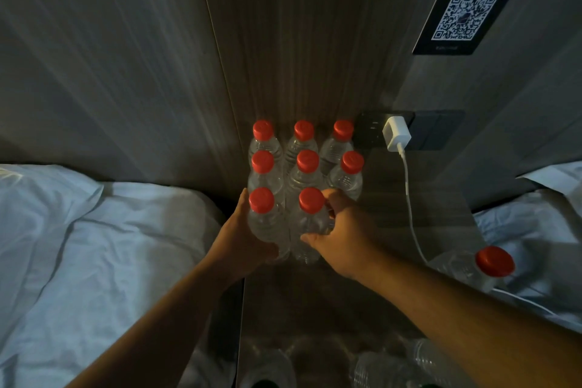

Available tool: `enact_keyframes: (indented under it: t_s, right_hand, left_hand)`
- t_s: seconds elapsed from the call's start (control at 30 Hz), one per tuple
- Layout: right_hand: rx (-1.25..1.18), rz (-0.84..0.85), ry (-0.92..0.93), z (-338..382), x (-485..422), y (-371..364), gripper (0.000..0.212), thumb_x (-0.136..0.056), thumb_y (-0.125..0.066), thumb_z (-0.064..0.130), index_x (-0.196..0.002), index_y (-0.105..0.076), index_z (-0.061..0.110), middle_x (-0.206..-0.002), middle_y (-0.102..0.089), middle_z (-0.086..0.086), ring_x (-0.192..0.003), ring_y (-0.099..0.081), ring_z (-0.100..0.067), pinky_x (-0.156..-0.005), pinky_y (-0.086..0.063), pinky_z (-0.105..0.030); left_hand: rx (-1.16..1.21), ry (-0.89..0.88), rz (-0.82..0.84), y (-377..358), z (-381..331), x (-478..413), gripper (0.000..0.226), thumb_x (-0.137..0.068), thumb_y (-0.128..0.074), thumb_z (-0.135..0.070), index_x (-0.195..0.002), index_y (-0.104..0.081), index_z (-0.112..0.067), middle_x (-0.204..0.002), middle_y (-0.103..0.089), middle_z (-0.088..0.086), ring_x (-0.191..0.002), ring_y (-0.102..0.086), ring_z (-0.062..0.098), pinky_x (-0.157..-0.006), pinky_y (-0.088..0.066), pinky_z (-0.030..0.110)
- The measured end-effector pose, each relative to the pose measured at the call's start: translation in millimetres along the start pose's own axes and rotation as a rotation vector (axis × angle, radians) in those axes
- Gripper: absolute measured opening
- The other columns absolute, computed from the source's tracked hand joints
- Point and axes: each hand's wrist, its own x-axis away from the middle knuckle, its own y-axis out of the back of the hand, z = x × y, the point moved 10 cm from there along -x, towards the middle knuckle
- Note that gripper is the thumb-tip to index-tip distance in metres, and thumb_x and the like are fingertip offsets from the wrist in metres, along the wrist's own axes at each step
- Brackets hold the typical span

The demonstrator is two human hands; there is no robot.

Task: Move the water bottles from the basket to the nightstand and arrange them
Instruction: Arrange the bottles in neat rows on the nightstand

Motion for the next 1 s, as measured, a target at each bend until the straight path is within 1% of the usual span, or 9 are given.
enact_keyframes:
  t_s: [0.23,0.4,0.5,0.57,0.7,0.77,0.9,0.97,1.0]
  right_hand:
    - [-0.013,0.037,-0.032,-3.7,-1.7,-2.0,0.053,-0.072,-0.082,0.022,-0.111,-0.047,0.030,-0.114,-0.055,0.008,-0.102,-0.055,-0.006,-0.086,-0.046,-0.023]
    - [0.023,0.070,-0.050,0.1,-0.9,-2.4,0.052,-0.074,-0.080,0.021,-0.112,-0.046,0.031,-0.110,-0.057,0.007,-0.099,-0.059,-0.010,-0.084,-0.051,-0.028]
    - [-0.022,0.079,-0.080,3.1,2.2,4.1,0.046,-0.076,-0.076,0.019,-0.112,-0.049,0.028,-0.103,-0.060,0.007,-0.094,-0.062,-0.010,-0.082,-0.055,-0.032]
    - [-0.050,0.094,-0.139,3.3,6.8,8.6,0.052,-0.078,-0.075,0.022,-0.121,-0.046,0.026,-0.115,-0.058,0.005,-0.102,-0.059,-0.013,-0.084,-0.050,-0.027]
    - [-0.050,0.078,-0.223,4.4,23.4,19.5,0.070,-0.081,-0.071,0.029,-0.140,-0.032,0.024,-0.137,-0.047,0.001,-0.122,-0.049,-0.019,-0.097,-0.042,-0.033]
    - [-0.101,0.058,-0.233,7.4,35.1,25.5,0.066,-0.083,-0.069,0.025,-0.139,-0.034,0.024,-0.134,-0.050,0.003,-0.123,-0.049,-0.017,-0.099,-0.040,-0.032]
    - [-0.158,0.040,-0.272,8.7,61.1,41.1,0.054,-0.088,-0.065,0.019,-0.135,-0.039,0.021,-0.120,-0.050,0.007,-0.110,-0.048,-0.009,-0.078,-0.038,-0.015]
    - [-0.118,0.017,-0.282,4.9,73.0,49.8,0.046,-0.087,-0.065,0.022,-0.128,-0.045,0.024,-0.107,-0.049,0.012,-0.102,-0.048,-0.008,-0.080,-0.041,-0.018]
    - [-0.103,0.012,-0.294,4.4,79.3,52.8,0.042,-0.087,-0.066,0.025,-0.124,-0.047,0.027,-0.106,-0.050,0.014,-0.103,-0.049,-0.008,-0.087,-0.042,-0.023]
  left_hand:
    - [0.045,-0.004,0.006,-2.4,-7.5,4.2,0.090,-0.063,-0.083,0.004,-0.139,-0.039,-0.017,-0.118,-0.061,-0.002,-0.105,-0.061,-0.003,-0.072,-0.052,0.011]
    - [0.050,-0.017,0.040,-0.4,-14.9,4.9,0.090,-0.057,-0.087,-0.013,-0.135,-0.042,-0.017,-0.116,-0.063,-0.002,-0.107,-0.065,0.012,-0.078,-0.058,0.028]
    - [0.070,-0.023,0.013,4.2,-25.8,8.9,0.084,-0.059,-0.086,-0.005,-0.130,-0.045,-0.023,-0.110,-0.066,-0.005,-0.101,-0.068,0.010,-0.076,-0.060,0.030]
    - [0.091,-0.024,0.008,7.4,-31.3,12.9,0.081,-0.060,-0.086,0.000,-0.128,-0.048,-0.023,-0.108,-0.067,-0.008,-0.099,-0.068,0.007,-0.074,-0.058,0.025]
    - [0.091,0.038,0.023,13.3,-30.4,31.3,0.080,-0.058,-0.089,-0.031,-0.126,-0.048,-0.035,-0.116,-0.066,-0.011,-0.106,-0.066,0.007,-0.080,-0.059,0.030]
    - [0.068,0.087,0.016,17.0,-26.8,44.0,0.099,-0.055,-0.090,-0.050,-0.138,-0.039,-0.032,-0.128,-0.062,-0.009,-0.116,-0.062,0.012,-0.088,-0.058,0.038]
    - [0.239,0.167,-0.085,21.4,-20.1,72.3,0.122,-0.052,-0.089,-0.053,-0.151,-0.023,-0.026,-0.153,-0.037,-0.009,-0.135,-0.045,0.015,-0.103,-0.048,0.048]
    - [0.306,0.167,-0.135,20.3,-22.8,84.8,0.109,-0.055,-0.088,-0.046,-0.148,-0.033,-0.029,-0.148,-0.043,-0.012,-0.133,-0.046,0.007,-0.103,-0.048,0.042]
    - [0.327,0.145,-0.125,17.6,-31.8,91.0,0.089,-0.062,-0.087,-0.039,-0.141,-0.044,-0.030,-0.139,-0.053,-0.012,-0.126,-0.053,0.004,-0.097,-0.053,0.036]
